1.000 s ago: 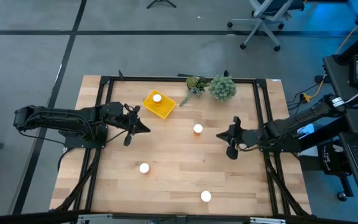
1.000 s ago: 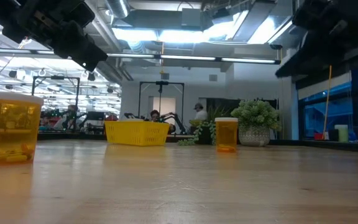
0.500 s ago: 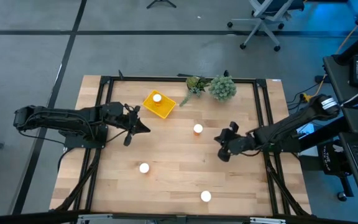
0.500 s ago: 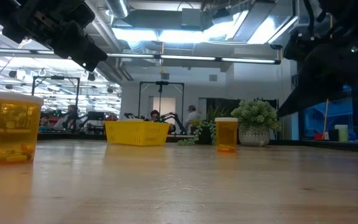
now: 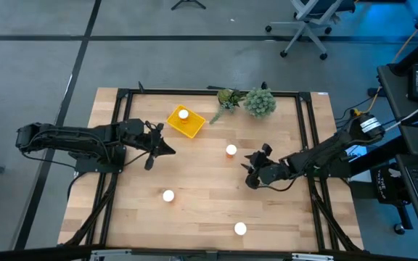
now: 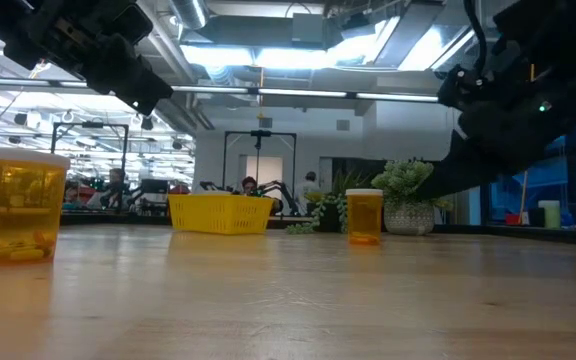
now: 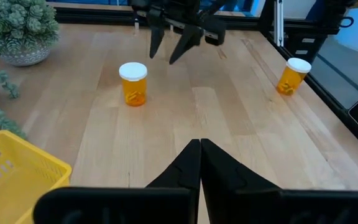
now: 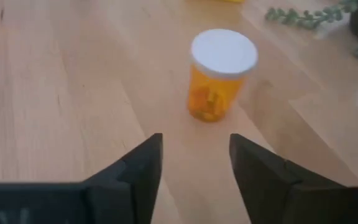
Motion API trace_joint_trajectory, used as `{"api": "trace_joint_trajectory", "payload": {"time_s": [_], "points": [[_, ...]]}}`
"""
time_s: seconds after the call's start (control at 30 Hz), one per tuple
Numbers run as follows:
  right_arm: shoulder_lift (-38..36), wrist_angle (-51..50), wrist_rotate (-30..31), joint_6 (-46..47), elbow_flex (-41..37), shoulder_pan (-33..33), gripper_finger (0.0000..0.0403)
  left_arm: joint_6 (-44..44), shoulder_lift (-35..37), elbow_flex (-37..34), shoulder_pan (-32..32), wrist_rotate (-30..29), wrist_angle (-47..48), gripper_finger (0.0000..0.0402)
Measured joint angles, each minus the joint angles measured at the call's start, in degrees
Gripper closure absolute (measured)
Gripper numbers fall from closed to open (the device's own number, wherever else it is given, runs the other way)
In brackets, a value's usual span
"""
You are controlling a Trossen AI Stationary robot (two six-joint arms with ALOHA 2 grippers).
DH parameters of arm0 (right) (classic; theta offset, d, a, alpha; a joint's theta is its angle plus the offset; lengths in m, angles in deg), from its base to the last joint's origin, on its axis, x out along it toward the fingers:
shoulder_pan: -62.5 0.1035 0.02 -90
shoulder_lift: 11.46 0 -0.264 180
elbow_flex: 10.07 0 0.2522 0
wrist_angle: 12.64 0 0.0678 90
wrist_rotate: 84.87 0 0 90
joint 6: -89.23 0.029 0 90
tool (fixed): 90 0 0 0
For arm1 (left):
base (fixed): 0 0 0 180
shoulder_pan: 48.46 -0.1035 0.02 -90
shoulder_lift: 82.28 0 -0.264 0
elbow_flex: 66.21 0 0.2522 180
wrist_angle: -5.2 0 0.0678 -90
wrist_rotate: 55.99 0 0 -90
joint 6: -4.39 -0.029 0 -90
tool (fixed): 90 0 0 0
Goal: Pick and place pill bottles into a basket
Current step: Put the top right orange pill bottle into the yellow bin
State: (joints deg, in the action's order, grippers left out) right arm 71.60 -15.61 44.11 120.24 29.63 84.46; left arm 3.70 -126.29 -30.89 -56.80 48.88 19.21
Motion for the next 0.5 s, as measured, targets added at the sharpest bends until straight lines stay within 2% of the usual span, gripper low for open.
{"api": "trace_joint_trajectory", "payload": {"time_s": [0.3, 0.5], "points": [[2.4, 2.3, -0.1, 3.8, 0.0, -0.3, 0.0143, 0.7, 0.0, 0.0, 0.0, 0.0, 0.0, 0.0394], [2.3, 2.4, 0.0, 3.9, 0.0, -2.1, 0.0119, 1.6, 0.0, 0.0, 0.0, 0.0, 0.0, 0.0399]]}}
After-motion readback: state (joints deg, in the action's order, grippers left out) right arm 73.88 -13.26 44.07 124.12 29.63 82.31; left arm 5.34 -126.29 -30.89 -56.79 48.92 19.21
